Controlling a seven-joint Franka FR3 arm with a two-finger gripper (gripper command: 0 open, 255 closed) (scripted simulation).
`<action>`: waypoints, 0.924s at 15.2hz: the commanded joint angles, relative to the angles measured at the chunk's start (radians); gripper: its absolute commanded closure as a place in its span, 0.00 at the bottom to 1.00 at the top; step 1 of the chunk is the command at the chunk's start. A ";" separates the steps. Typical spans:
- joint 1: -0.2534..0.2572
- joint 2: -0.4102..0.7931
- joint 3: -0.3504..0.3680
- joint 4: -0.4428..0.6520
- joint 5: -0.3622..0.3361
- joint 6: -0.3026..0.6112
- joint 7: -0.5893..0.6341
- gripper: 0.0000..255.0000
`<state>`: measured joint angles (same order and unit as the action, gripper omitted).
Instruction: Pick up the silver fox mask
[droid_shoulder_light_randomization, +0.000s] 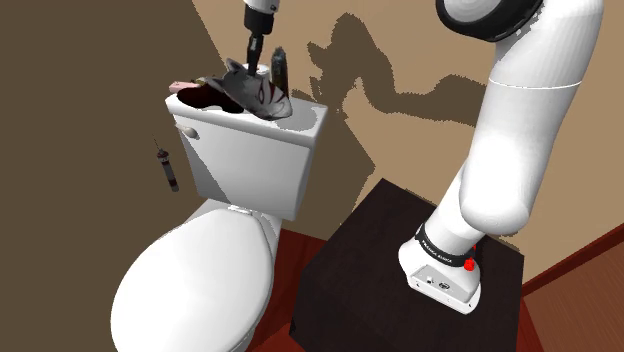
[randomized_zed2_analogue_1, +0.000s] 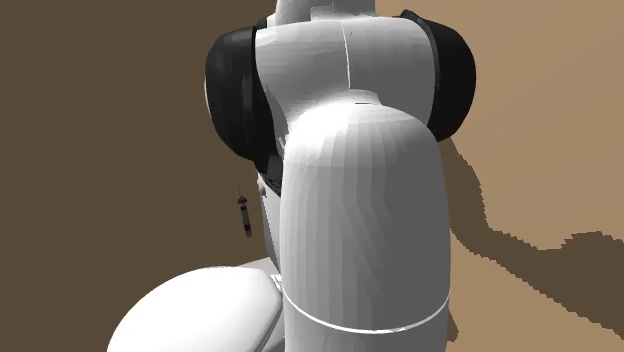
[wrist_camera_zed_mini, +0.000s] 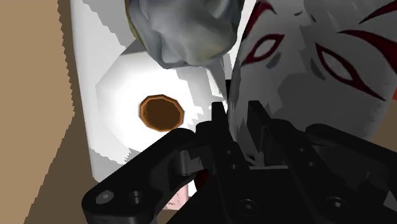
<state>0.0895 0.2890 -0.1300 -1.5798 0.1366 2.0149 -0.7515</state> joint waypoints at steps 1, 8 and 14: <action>0.000 0.004 0.000 -0.001 0.000 0.000 0.000 1.00; 0.000 0.001 0.000 0.008 -0.001 -0.012 0.002 1.00; -0.002 -0.003 -0.002 0.082 -0.005 -0.090 0.010 1.00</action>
<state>0.0884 0.2871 -0.1310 -1.5098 0.1321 1.9381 -0.7424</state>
